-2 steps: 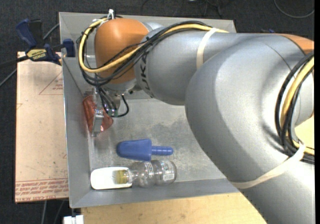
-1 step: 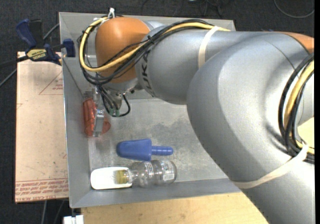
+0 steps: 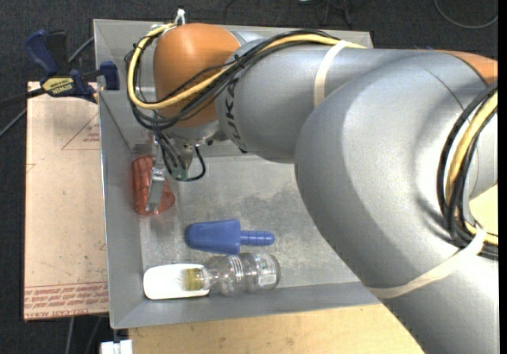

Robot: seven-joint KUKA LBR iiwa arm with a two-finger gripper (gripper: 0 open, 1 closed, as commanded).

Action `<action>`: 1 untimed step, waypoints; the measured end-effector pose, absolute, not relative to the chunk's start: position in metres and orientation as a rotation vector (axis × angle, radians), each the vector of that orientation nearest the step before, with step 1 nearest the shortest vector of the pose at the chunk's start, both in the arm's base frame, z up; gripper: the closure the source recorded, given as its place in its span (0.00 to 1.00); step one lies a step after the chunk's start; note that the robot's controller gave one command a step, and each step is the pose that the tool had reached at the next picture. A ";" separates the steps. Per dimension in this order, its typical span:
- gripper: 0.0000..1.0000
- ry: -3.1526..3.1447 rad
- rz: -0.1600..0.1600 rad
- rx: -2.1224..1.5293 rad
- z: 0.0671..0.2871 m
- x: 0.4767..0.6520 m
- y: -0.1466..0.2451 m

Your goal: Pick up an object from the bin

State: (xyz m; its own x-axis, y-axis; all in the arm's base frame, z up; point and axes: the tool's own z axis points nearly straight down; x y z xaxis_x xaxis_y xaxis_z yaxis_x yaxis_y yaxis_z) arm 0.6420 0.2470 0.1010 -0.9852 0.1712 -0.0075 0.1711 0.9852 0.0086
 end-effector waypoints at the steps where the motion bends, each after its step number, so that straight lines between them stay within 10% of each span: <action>1: 0.00 3.087 0.023 0.524 0.077 0.646 0.243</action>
Offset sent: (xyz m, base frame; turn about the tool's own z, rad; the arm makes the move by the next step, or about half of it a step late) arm 0.0049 0.0004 -0.0310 0.2388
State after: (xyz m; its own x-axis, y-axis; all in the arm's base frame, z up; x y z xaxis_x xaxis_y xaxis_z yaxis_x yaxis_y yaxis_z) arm 0.6455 0.2429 0.0772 -0.9440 0.3299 -0.0078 0.3298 0.9439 0.0162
